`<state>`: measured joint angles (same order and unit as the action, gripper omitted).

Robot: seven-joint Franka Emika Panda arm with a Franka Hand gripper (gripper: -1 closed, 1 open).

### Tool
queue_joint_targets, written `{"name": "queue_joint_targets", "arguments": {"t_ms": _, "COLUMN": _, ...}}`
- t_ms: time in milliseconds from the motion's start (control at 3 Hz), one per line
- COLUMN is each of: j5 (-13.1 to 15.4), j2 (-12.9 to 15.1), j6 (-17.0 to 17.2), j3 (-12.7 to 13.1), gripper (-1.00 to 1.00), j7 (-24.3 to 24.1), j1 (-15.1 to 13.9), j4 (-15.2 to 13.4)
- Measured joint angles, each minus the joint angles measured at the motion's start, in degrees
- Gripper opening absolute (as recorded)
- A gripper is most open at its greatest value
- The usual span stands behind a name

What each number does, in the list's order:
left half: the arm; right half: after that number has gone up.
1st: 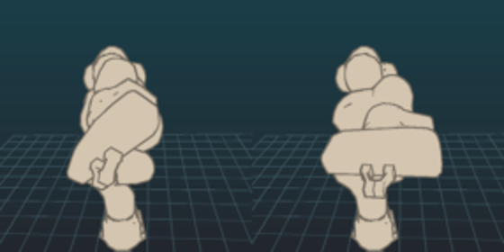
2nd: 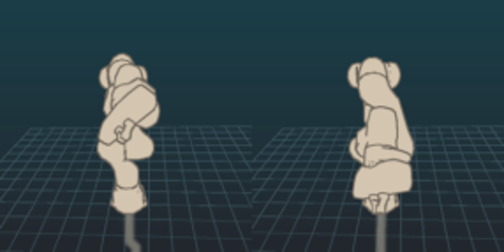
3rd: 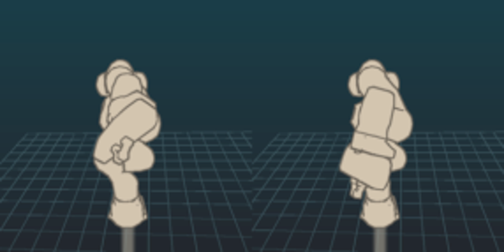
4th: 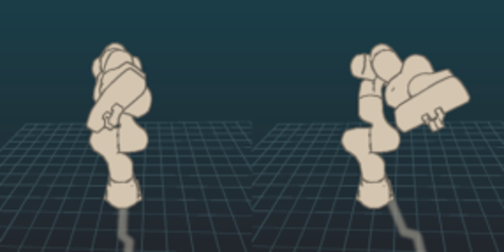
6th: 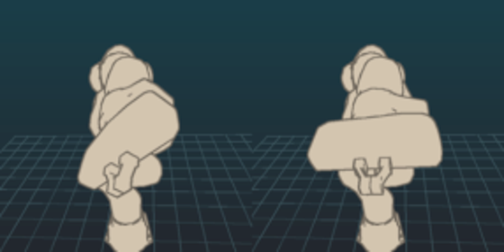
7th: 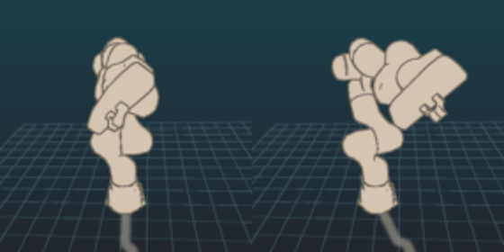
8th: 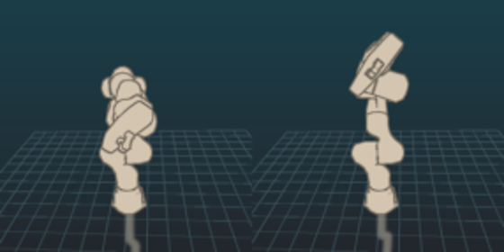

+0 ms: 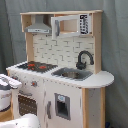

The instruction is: Play with the kitchen

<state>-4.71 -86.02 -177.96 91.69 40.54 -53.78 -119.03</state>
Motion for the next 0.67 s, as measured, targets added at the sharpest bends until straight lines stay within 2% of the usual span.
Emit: {"name": "queue_joint_targets", "arguments": {"t_ms": 667, "j5": 0.0, "j2": 0.0, "j6": 0.0, "j3": 0.0, "gripper": -1.00, "j7": 12.5, "j1": 0.1, "j4": -0.1}}
